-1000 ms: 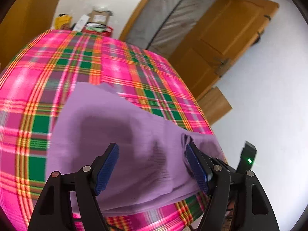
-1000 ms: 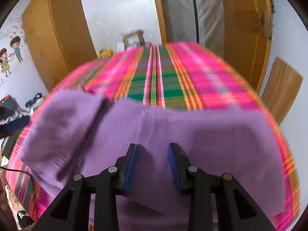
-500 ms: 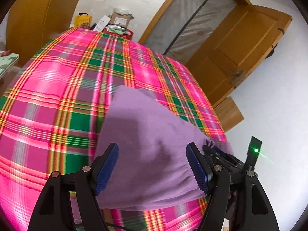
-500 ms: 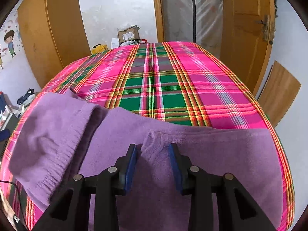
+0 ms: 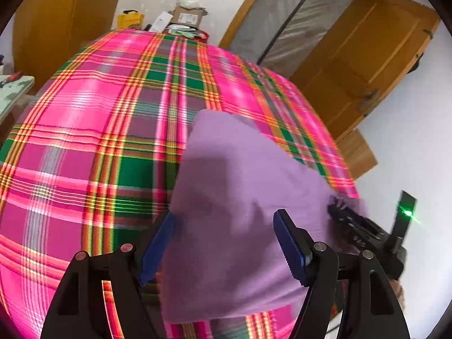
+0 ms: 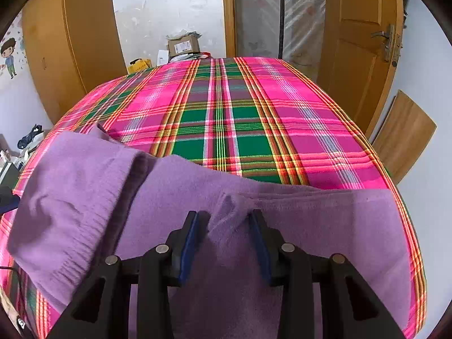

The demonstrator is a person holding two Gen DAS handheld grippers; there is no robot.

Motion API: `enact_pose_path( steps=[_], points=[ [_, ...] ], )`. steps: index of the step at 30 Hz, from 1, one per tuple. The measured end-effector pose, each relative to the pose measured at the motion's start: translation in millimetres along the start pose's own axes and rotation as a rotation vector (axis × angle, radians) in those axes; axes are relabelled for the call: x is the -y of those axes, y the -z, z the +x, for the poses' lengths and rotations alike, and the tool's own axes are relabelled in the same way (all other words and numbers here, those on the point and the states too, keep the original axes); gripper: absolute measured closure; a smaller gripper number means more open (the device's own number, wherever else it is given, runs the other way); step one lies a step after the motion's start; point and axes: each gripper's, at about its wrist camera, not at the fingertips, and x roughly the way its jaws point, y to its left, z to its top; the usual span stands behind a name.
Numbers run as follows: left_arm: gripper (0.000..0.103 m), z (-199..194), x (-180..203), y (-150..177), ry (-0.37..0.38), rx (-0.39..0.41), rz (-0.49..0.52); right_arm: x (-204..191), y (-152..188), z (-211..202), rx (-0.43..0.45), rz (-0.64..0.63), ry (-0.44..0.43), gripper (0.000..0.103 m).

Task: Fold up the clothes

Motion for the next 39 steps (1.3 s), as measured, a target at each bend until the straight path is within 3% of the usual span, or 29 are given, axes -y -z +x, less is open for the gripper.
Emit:
enact_pose_path(
  steps=[5,15,19,30,39],
  points=[
    [0.029,8,0,1,-0.055,-0.004,0.029,-8,1,-11,0.007,0.002,0.024,0.064],
    [0.029,20,5,3,-0.184,0.006,0.091,-70,23,-50,0.108,-0.155,-0.143,0.064],
    [0.029,28,7,4,-0.185,-0.014,0.107,-90,35,-40,0.087,-0.228,-0.139,0.065],
    [0.029,36,2,2,-0.174,-0.043,0.106,-98,35,-45,0.091,-0.232,-0.097,0.064],
    [0.029,36,-3,3,-0.162,-0.046,0.108,-130,41,-53,0.094,-0.329,-0.142,0.064]
  ],
)
